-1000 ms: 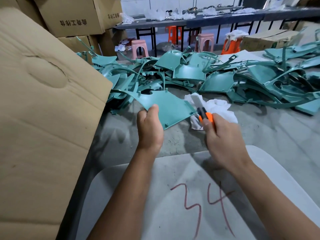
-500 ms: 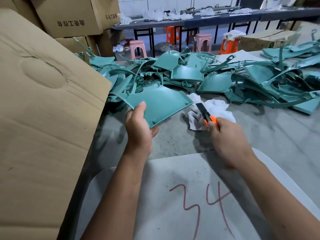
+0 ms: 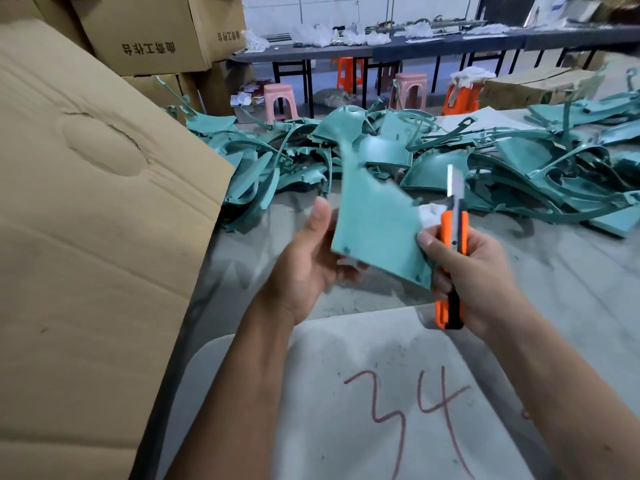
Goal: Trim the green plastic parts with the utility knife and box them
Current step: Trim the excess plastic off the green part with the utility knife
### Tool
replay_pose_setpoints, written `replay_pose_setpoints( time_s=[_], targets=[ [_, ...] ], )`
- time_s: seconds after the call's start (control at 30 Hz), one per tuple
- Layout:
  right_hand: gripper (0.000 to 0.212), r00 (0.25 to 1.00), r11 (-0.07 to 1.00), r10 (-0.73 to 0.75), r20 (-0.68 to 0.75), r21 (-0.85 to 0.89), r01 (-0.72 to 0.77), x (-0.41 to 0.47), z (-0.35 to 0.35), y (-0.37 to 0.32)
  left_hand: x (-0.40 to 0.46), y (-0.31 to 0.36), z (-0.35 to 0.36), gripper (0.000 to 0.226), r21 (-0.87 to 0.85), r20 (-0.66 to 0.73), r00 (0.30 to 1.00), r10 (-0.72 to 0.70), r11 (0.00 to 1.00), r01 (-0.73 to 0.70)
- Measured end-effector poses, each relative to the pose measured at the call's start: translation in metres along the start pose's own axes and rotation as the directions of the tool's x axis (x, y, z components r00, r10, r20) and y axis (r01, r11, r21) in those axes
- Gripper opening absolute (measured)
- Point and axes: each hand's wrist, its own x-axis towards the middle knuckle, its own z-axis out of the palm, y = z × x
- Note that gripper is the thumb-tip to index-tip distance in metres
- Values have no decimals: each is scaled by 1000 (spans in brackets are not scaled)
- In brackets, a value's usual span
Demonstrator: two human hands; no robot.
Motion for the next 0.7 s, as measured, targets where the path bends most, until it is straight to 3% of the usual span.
replay_pose_setpoints(
  time_s=[0.07,0.1,0.2,0.27,0.33,0.4,0.5,0.6,0.7],
  targets=[
    [13,996,995,-61,-68,69,65,0,3,-2,1,2,0,105,-48,31,999,37,998,-36],
    [12,994,994,-76,-83,73,82,-1,5,-1,1,-1,4,99,-33,15,999,49,998,-48],
    [15,998,999,-46,-48,20,47,-7,14,8,6,-15,22,40,-30,-198,978,63,997,-70],
    [23,997,983,-75,-30,-169,69,-9,21,12,12,-21,23,18,-32,-408,911,67,996,-87],
    [34,969,844,-246,-39,-500,194,-9,21,10,14,-24,13,14,65,-473,868,150,989,-136],
    [40,899,632,-438,4,-709,312,-10,18,5,13,-23,1,18,259,-438,859,266,952,-162],
    [35,796,446,-573,193,-742,501,-17,23,3,14,-26,1,30,480,-352,859,371,860,-174],
    [32,745,373,-575,338,-702,607,-21,34,7,14,-32,12,26,601,-264,883,388,782,-164],
    [33,734,337,-573,365,-712,616,-19,34,8,12,-34,21,25,563,-235,920,313,815,-134]
  ],
)
